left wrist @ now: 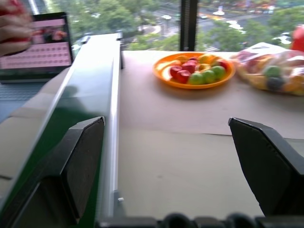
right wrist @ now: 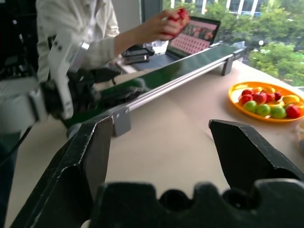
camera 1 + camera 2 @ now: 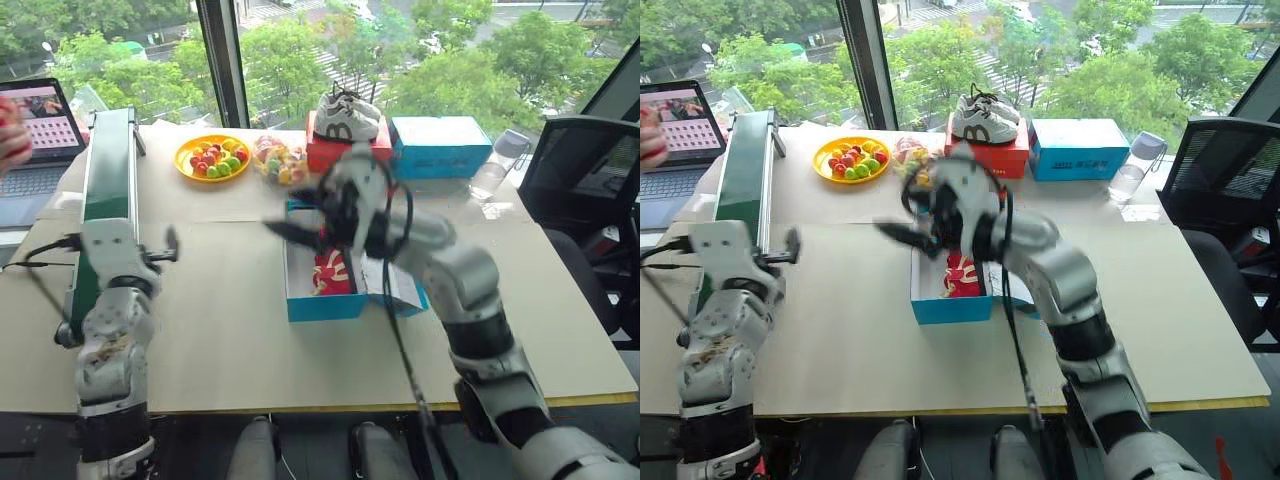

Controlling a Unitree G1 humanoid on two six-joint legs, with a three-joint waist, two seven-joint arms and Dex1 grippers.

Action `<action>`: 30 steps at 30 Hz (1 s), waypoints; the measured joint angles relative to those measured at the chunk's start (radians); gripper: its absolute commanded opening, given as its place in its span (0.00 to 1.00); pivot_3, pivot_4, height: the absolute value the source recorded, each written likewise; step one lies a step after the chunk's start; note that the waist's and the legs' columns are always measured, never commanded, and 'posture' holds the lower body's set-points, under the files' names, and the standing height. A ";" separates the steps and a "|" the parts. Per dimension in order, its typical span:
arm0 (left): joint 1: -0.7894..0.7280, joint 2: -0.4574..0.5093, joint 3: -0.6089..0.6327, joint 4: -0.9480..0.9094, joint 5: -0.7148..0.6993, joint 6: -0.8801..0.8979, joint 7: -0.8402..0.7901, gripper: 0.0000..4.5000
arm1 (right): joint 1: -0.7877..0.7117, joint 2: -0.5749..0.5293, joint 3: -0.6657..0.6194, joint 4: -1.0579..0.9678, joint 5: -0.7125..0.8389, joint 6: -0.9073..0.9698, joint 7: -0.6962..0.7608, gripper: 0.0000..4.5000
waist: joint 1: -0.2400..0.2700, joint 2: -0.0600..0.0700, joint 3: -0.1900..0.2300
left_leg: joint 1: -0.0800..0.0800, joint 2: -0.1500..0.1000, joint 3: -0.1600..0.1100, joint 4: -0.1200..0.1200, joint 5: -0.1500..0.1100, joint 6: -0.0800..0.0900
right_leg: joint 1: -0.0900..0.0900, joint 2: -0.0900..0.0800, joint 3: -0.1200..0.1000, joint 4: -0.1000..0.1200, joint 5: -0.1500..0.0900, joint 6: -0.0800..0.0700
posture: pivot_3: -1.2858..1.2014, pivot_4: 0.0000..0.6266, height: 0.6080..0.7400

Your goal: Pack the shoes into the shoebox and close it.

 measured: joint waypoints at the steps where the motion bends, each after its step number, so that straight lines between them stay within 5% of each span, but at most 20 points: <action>1: 0.005 0.002 0.012 0.008 0.000 0.017 0.005 1.00 | 0.032 -0.019 0.025 0.007 -0.022 -0.026 0.014 1.00 | 0.000 0.000 0.000 | 0.001 0.000 0.000 0.000 0.000 0.000 | 0.001 0.000 0.000 0.000 0.000 0.000 | 0.52 0.24 0.96; 9: 0.031 0.042 0.026 0.046 -0.009 0.087 -0.033 1.00 | 0.145 -0.022 0.118 0.069 -0.166 -0.233 0.061 1.00 | -0.003 -0.001 0.000 | 0.003 0.002 0.000 -0.001 -0.003 -0.009 | 0.001 0.001 0.000 0.001 0.001 -0.002 | 0.52 0.24 0.96; 30: 0.015 0.067 0.025 0.081 0.006 0.184 -0.017 1.00 | 0.145 0.029 0.110 0.061 -0.196 -0.232 0.038 1.00 | 0.000 -0.001 -0.001 | 0.004 0.002 0.000 -0.001 -0.003 -0.011 | 0.001 0.002 0.000 0.001 0.001 -0.003 | 0.52 0.24 0.96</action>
